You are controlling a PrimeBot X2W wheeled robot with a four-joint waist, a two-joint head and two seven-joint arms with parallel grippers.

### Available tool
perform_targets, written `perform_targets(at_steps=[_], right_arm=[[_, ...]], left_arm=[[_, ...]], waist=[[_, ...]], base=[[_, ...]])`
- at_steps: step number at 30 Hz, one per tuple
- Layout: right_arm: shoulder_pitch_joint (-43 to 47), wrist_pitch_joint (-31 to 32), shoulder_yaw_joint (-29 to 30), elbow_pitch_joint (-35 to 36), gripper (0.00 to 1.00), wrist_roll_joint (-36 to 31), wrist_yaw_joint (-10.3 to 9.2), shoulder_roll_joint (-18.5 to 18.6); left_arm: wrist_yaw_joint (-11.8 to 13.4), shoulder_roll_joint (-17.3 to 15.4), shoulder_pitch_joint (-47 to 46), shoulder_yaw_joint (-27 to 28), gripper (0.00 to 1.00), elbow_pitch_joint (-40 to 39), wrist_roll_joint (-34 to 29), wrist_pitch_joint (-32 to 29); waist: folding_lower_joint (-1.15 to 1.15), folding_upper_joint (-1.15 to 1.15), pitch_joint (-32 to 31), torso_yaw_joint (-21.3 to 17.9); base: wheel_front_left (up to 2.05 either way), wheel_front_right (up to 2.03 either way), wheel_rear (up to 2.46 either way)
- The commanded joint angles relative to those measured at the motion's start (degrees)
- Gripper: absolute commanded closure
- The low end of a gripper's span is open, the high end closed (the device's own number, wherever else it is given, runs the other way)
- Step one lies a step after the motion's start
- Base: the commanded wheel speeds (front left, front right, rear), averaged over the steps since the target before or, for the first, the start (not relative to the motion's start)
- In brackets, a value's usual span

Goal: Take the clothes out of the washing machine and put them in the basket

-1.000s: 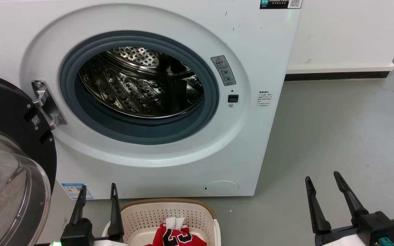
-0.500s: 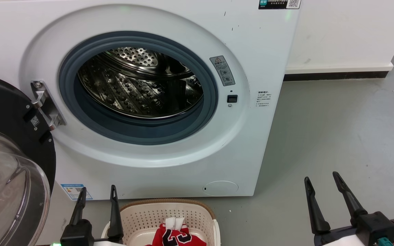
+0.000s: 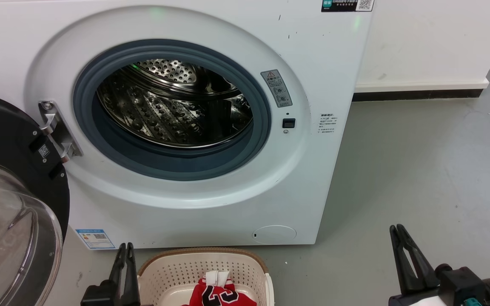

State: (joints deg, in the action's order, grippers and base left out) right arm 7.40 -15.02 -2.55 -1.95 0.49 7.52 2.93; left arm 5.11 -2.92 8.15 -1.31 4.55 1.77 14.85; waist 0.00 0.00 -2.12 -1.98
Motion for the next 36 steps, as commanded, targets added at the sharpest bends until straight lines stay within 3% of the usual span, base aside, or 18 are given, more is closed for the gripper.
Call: perform_targets(at_steps=[1,36], right_arm=[[0.1,0.0,0.0,-0.3,1.0,0.3,0.0,0.0],[-5.4,6.5,1.1,-4.9,1.0,38.6,-0.01,1.9]], left_arm=[[0.0,0.0,0.0,0.0,1.0,0.4,0.3,-0.1],[-5.1,0.0,-5.9,3.1,1.0,4.3,35.9,-8.6]], waist=[[0.0,0.0,0.0,0.0],[0.0,0.0,0.6,0.5]], base=[[0.0,0.0,0.0],[0.0,0.0,0.0]])
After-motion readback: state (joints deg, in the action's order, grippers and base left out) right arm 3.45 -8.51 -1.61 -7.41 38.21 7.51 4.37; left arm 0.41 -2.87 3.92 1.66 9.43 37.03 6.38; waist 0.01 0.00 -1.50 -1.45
